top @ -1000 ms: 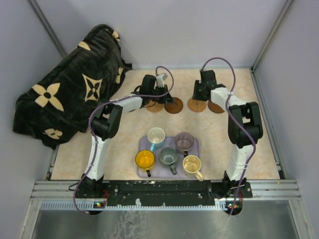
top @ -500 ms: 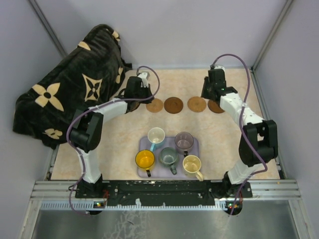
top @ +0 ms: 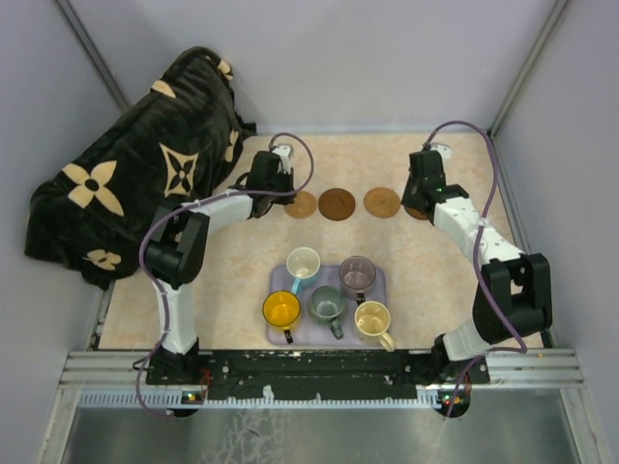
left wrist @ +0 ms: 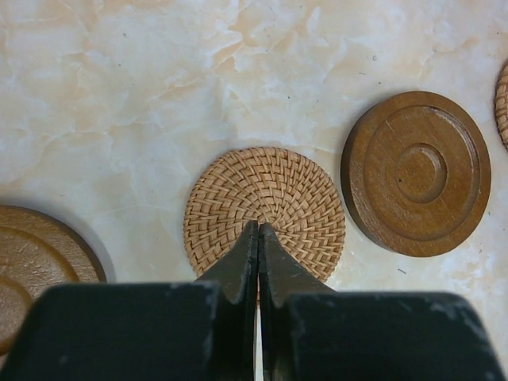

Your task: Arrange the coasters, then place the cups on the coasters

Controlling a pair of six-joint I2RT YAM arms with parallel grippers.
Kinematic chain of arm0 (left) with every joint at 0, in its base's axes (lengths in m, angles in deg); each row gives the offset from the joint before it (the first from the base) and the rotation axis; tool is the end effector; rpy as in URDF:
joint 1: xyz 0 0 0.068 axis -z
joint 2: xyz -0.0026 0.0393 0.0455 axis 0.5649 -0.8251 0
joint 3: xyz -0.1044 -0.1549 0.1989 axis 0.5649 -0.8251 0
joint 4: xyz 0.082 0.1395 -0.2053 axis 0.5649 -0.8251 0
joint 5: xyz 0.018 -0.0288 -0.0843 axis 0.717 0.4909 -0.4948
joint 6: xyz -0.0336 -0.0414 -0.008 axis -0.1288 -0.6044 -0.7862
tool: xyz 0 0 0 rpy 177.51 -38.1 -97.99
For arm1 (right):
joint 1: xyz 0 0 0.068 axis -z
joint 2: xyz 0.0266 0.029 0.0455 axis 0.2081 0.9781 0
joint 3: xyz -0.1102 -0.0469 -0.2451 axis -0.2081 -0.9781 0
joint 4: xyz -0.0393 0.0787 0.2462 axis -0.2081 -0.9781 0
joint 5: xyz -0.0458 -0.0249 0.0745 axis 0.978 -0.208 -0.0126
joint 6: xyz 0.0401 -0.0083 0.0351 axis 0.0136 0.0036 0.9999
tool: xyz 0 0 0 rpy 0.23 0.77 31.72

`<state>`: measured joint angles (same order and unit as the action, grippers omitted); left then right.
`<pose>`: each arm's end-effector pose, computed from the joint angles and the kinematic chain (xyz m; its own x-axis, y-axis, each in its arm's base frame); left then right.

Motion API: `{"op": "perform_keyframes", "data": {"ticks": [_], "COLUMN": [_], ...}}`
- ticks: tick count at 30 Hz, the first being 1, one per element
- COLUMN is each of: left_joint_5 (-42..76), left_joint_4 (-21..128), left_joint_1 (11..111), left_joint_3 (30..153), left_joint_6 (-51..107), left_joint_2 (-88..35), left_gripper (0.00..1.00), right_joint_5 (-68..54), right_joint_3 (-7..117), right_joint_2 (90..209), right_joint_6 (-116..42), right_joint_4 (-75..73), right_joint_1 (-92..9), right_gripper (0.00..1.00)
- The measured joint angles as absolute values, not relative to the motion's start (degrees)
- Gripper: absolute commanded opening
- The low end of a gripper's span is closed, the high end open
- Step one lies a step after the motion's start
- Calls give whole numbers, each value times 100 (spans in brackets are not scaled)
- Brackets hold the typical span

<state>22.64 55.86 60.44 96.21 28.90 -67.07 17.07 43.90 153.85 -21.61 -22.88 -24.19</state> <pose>0.4068 -0.2007 0.1806 -0.5921 0.0757 -0.8023 0.3649 0.9129 -0.1831 0.3232 0.0593 0.2698 -0.6233 0.2344 -0.7460 0.2550 0.9628 0.0894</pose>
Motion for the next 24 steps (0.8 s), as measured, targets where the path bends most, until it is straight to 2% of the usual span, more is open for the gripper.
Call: {"op": "perform_keyframes", "data": {"ticks": [24], "left_joint_5": [1571], "left_joint_4": [5527], "left_joint_1": [6044], "left_joint_3": [9741], "left_joint_6": [2899], "left_joint_2": [-7137], "left_gripper": [0], "right_joint_5": [1677], "right_joint_3": [4165], "right_joint_2": [15385], "right_joint_6": [-1831], "right_joint_4": [-2258], "right_joint_1": [-2419], "right_gripper": [28]}}
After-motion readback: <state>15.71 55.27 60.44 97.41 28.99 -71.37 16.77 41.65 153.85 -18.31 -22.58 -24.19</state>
